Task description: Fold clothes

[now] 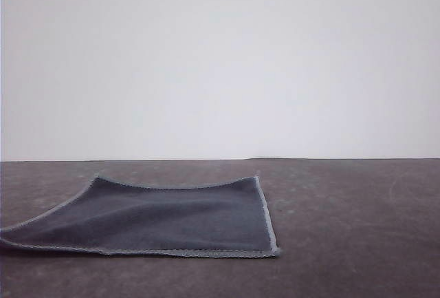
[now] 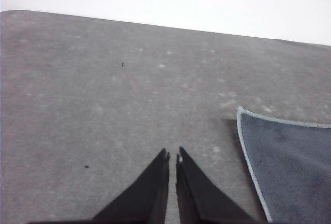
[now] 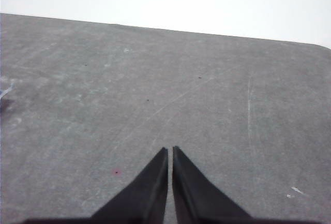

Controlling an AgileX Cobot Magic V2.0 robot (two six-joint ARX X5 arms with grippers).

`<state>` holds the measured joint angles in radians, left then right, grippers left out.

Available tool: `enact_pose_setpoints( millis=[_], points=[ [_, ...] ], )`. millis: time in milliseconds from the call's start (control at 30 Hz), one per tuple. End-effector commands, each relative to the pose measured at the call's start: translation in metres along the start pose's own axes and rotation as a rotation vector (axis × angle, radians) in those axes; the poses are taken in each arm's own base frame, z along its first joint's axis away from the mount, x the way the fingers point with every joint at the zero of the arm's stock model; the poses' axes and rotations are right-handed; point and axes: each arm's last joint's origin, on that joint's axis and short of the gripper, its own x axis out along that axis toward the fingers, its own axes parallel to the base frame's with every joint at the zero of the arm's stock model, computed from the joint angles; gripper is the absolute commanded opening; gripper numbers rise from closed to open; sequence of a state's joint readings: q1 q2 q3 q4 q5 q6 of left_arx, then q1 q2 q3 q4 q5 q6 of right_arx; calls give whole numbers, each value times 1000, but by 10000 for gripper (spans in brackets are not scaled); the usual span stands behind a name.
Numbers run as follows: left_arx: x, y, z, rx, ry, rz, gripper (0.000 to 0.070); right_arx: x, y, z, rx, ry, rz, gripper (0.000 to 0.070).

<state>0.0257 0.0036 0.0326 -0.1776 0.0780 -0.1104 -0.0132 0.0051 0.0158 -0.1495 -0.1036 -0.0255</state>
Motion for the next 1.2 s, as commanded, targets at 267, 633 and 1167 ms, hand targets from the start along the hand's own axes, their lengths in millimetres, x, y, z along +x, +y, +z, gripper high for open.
enact_pose_setpoints(
  millis=[267,633,1167],
  points=[
    [-20,-7,56,-129,-166,-18,12,-21,-1,68,257,-186,-15,6],
    [-3,-16,144,-105,-65,-19,11,29,0,144,291,126,202,6],
    [136,-16,147,-137,430,-334,11,159,17,135,337,495,496,6]
  ],
)
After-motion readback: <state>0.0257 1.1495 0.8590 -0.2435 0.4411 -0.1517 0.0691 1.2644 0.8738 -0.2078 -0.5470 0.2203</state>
